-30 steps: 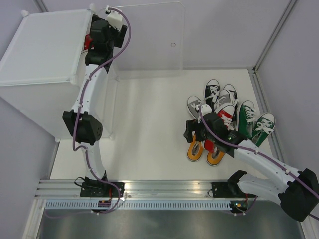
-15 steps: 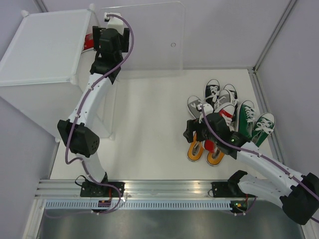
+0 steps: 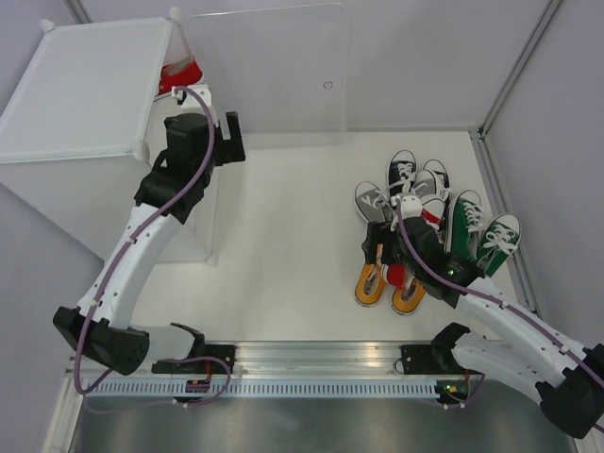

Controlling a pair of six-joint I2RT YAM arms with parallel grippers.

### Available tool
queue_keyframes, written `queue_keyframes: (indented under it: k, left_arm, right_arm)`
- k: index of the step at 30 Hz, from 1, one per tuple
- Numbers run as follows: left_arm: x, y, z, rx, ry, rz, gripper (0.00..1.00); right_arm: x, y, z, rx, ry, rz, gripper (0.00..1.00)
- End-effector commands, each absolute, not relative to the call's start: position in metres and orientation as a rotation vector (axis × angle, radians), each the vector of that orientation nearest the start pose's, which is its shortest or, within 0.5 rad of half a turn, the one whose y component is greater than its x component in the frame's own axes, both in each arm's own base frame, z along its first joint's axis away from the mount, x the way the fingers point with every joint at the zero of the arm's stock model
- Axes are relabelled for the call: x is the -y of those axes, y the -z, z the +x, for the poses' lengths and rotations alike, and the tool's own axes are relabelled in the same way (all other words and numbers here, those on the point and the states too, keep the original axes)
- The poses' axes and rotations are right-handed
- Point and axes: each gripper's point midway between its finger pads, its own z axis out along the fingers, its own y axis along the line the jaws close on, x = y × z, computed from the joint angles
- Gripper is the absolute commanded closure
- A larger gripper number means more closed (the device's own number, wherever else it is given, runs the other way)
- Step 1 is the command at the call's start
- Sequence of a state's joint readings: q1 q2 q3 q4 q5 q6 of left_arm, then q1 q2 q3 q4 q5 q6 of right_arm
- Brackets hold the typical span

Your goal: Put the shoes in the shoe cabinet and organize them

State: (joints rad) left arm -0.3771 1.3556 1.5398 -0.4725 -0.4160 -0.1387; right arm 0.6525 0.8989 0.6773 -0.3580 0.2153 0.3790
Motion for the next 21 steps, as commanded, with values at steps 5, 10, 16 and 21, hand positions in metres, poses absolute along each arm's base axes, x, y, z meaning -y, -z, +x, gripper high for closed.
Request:
queue_keyframes:
  k: [5, 10, 16, 21]
  left_arm:
    - [0.097, -0.313, 0.356, -1.979, 0.101, -0.122, 0.0]
    - [0.088, -0.304, 0.334, -2.018, 0.016, -0.168, 0.0]
    - [0.093, -0.32, 0.313, -1.973, -0.046, -0.161, 0.0]
    - [0.076, -0.302, 0.323, -1.991, -0.229, -0.177, 0.0]
  right_arm:
    - [-0.142, -0.176, 0.252, -2.121, -0.296, -0.032, 0.14]
    - [-0.15, -0.178, 0.245, -2.124, -0.364, -0.069, 0.14]
    - [-0.161, -0.18, 0.239, -2.121, -0.438, -0.133, 0.15]
    - [-0.173, -0.186, 0.235, -2.101, -0.515, -0.186, 0.16]
